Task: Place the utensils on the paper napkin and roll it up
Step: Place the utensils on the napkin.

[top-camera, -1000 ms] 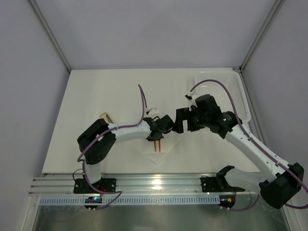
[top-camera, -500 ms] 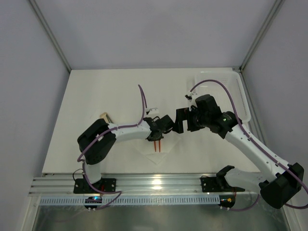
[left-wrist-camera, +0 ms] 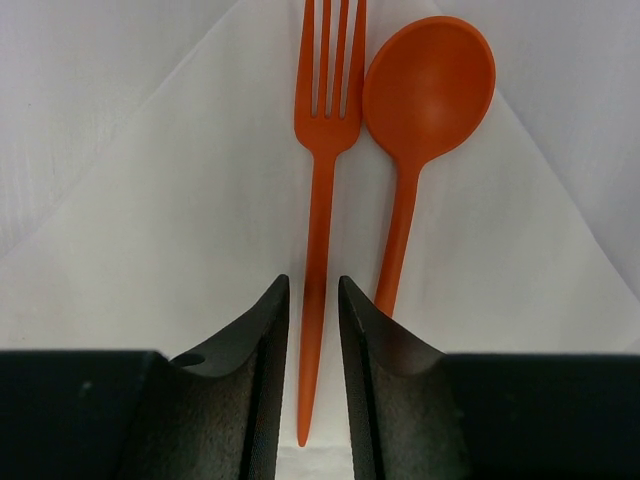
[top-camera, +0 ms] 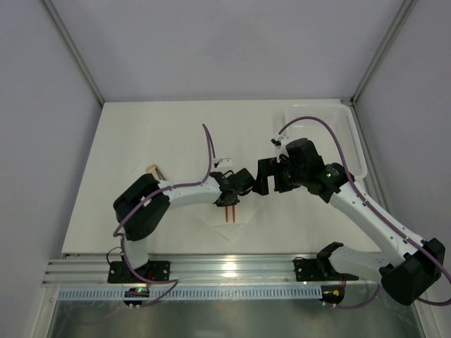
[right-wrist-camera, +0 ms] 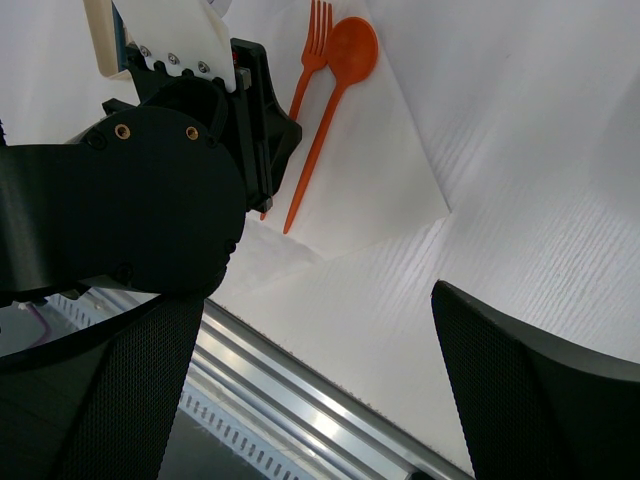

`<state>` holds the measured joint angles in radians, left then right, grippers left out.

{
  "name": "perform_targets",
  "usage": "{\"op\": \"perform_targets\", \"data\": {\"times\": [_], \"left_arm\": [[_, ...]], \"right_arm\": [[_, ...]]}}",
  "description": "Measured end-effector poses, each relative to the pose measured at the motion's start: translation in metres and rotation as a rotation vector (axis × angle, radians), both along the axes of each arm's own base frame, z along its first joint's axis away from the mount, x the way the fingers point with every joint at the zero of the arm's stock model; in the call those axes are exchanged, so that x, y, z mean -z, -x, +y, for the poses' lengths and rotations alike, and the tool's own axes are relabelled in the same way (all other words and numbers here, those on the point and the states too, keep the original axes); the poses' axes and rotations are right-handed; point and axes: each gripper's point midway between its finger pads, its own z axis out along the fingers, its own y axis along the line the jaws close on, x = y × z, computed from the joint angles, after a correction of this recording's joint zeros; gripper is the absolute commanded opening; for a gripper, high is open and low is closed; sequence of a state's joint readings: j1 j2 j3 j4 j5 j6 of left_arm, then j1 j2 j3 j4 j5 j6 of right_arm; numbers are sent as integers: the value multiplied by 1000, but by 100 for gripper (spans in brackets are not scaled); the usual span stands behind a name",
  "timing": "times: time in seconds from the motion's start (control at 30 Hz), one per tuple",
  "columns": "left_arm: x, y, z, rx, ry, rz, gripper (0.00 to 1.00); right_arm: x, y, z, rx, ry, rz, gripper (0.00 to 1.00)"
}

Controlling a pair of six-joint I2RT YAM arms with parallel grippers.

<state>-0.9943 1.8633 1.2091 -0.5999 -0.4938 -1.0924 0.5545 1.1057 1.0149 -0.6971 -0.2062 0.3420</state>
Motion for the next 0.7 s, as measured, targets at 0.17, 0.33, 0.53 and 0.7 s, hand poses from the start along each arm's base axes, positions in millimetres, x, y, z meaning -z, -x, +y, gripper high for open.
{"op": "perform_targets", "data": {"times": [0.17, 0.33, 0.53, 0.7], "left_arm": [[0, 0, 0, 0, -2, -1, 29], [-2, 0, 1, 1, -2, -4, 35], [-8, 1, 6, 0, -1, -18, 37], [-24, -2, 19, -6, -33, -65, 35]], "right_arm": [[0, 0, 0, -1, -1, 1, 99], [-1, 1, 1, -5, -6, 1, 100], [-4, 3, 7, -30, -33, 1, 99], [-11, 5, 15, -60, -71, -7, 99]]}}
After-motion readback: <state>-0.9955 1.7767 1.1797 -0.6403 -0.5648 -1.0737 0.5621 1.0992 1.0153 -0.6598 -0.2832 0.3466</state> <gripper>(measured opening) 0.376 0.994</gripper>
